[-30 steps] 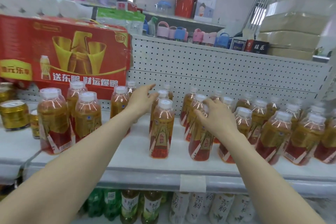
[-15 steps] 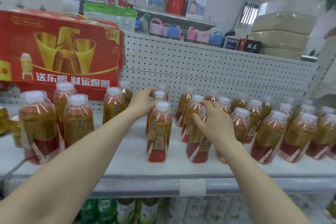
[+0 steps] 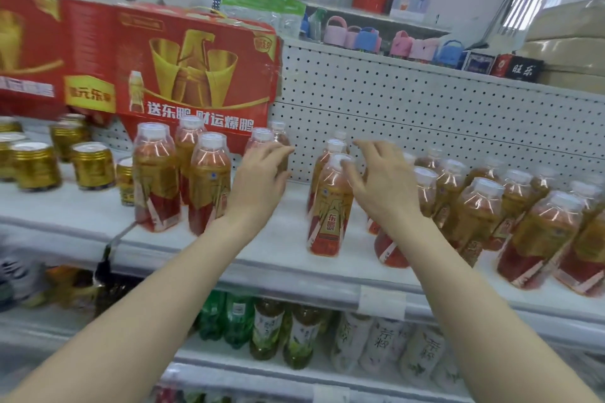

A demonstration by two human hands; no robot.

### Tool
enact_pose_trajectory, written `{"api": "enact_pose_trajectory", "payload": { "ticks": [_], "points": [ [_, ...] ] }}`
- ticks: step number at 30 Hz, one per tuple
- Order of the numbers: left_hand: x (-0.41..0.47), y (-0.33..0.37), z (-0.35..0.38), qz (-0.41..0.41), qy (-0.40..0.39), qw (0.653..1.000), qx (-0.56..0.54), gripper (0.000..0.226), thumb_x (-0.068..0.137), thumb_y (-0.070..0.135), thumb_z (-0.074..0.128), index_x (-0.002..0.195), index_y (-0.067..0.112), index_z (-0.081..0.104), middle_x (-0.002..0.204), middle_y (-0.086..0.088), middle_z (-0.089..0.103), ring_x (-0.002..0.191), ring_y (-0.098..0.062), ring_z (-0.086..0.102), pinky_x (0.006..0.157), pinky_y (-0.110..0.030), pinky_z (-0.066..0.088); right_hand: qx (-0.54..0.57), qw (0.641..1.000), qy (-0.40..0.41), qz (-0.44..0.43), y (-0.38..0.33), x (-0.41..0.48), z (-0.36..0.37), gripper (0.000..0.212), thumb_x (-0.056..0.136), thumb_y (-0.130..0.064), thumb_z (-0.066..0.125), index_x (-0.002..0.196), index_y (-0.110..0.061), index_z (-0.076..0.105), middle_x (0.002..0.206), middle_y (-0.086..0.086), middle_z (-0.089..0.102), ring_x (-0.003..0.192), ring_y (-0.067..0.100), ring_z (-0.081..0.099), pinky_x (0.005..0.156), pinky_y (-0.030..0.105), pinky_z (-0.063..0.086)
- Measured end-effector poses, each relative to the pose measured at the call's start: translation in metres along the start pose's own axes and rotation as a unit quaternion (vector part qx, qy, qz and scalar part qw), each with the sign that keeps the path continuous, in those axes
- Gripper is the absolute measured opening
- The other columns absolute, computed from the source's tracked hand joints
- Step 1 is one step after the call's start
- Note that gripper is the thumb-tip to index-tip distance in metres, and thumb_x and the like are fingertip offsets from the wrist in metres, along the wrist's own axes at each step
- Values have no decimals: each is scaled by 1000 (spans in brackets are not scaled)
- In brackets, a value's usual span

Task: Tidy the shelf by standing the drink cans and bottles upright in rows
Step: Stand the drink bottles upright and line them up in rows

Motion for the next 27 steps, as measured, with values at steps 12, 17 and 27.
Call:
{"api": "enact_pose_trajectory", "payload": {
  "ticks": [12, 17, 27],
  "points": [
    [-68, -101, -43, -238, -14, 971, -33, 90, 90, 29, 69, 157, 19, 10, 158, -6, 27, 144, -24, 29, 113, -44, 31, 24, 999, -21, 11, -29, -5, 38, 43, 95, -28, 55, 136, -17, 47, 138, 10, 43, 119, 31, 47, 86, 36, 45],
    [-60, -127, -37, -253, -86, 962, -56, 84, 88, 40, 69, 153, 23, 20, 145, -2, 48, 132, -27, 47, 106, -51, 43, -39, 999, 12, 33, -33, -5, 42, 42, 92, -24, 55, 132, -12, 51, 133, 13, 50, 121, 34, 43, 101, 42, 40],
    [-50, -147, -31, -169, -167, 969, -73, 79, 92, 40, 63, 153, 20, 16, 151, -4, 41, 135, -25, 45, 107, -48, 43, 124, 984, -52, 113, -104, 9, 114, 57, 91, -15, 62, 144, -11, 42, 136, 7, 54, 128, 23, 48, 106, 35, 38]
  ]
}}
Point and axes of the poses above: each hand's wrist, its own x-axis towards the middle knuckle, its own z-axis out of the palm, y = z × x, the point moved 7 cm from there along x, towards the middle knuckle
